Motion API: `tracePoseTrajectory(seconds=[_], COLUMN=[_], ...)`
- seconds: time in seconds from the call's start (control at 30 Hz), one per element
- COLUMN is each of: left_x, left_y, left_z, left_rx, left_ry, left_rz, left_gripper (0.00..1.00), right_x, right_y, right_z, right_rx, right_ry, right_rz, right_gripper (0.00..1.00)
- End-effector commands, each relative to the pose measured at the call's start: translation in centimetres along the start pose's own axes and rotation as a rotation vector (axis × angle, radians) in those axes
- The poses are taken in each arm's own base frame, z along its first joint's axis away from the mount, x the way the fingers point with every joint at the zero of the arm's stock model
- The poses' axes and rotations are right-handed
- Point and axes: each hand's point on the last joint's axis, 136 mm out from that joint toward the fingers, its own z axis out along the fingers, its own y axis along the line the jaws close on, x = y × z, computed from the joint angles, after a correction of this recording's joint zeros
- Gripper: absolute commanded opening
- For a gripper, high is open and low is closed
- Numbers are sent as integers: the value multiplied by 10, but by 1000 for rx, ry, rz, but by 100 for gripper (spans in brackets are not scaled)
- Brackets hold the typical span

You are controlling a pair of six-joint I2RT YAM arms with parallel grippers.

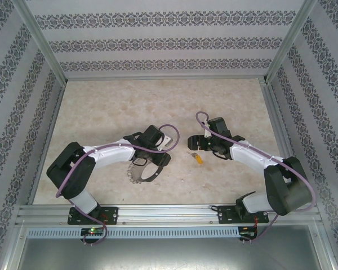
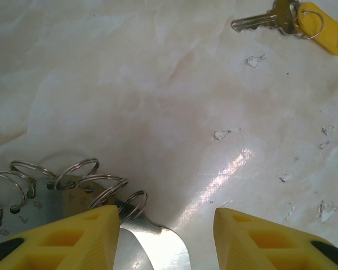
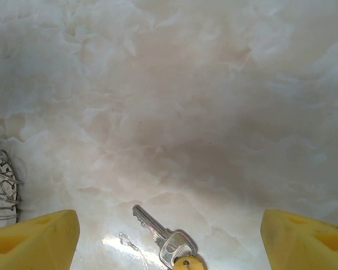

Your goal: Put the keys on the keyring

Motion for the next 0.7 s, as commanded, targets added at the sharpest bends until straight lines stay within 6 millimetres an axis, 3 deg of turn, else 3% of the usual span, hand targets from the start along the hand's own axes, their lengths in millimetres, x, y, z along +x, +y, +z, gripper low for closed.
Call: tracePoseTrajectory(seconds=[0.0,0.67], left_x=[5,16], left_y=[1,7], left_z=[5,15], left_rx=[-21,-32], left_ry=[10,4], left_rz=[21,4], left_gripper=[48,41], right_x=[0,2], right_y=[0,-2], right_z=[-1,-1], right_rx=[-13,-12], right_ry=[-7,-6], right_rz=[9,12], right_gripper=[84,84])
